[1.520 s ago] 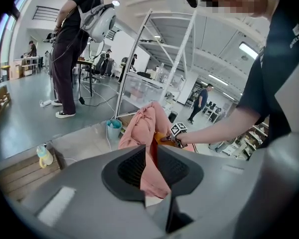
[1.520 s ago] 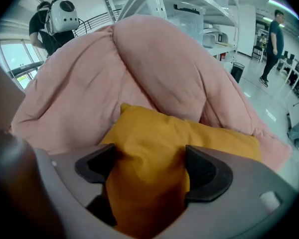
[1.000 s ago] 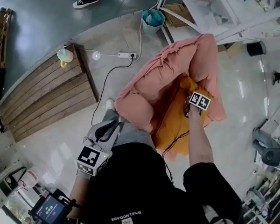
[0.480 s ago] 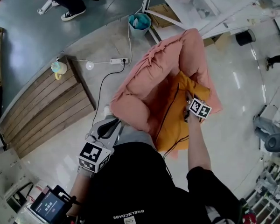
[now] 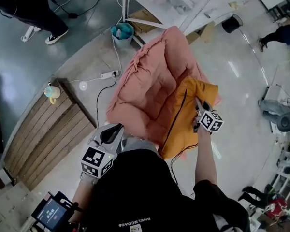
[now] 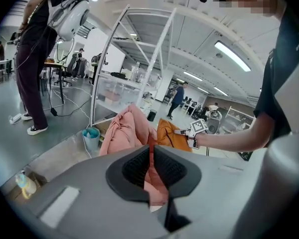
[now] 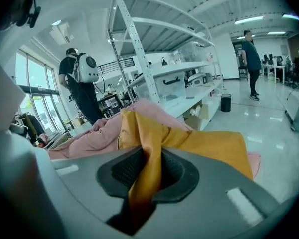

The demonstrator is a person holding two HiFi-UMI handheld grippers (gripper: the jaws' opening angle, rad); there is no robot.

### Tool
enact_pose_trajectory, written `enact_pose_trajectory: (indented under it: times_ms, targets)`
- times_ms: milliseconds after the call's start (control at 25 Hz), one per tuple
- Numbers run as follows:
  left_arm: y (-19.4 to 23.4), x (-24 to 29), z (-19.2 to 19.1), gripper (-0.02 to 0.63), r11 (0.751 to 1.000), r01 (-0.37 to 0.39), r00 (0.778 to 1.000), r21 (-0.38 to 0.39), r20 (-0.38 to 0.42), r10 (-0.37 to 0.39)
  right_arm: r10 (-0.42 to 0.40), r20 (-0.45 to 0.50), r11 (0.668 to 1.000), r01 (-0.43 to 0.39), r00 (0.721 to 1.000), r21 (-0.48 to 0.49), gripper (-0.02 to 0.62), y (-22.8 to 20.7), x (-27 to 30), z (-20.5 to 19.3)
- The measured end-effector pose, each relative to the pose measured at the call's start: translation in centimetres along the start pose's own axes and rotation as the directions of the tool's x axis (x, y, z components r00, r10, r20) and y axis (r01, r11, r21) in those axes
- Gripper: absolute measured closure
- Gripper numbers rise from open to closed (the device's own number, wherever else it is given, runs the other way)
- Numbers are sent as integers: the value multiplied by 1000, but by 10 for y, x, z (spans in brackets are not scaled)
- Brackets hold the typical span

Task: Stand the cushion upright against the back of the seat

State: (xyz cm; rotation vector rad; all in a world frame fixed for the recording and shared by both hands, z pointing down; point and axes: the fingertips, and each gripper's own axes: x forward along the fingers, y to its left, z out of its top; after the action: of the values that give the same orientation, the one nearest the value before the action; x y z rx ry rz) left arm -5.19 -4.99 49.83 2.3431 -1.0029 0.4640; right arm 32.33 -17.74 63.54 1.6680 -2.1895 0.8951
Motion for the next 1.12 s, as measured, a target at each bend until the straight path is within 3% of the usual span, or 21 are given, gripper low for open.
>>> enact_pose_trajectory:
  times_ms: [360,720,920,1040,1120]
  targets:
    - [-40,17,9,563,985,119,993,124,-12,-119,-79,232,996,67,970,58,518,-31,-132,28]
    - [-79,27,28,565,953,229,973,197,-32,-228,-202,428,974,136,881,181,534,-44,-244,65]
    - [-83,26,31,565,948,242,970,208,-32,-240,-184,519,983,145,835,116,541,-41,-268,110]
    - [-81,22,31,565,951,232,972,206,-25,-232,-148,523,987,154,839,32,543,-43,-271,129]
    - [-76,22,31,566,954,218,975,203,-14,-220,-125,500,985,169,857,-44,545,-46,-265,135]
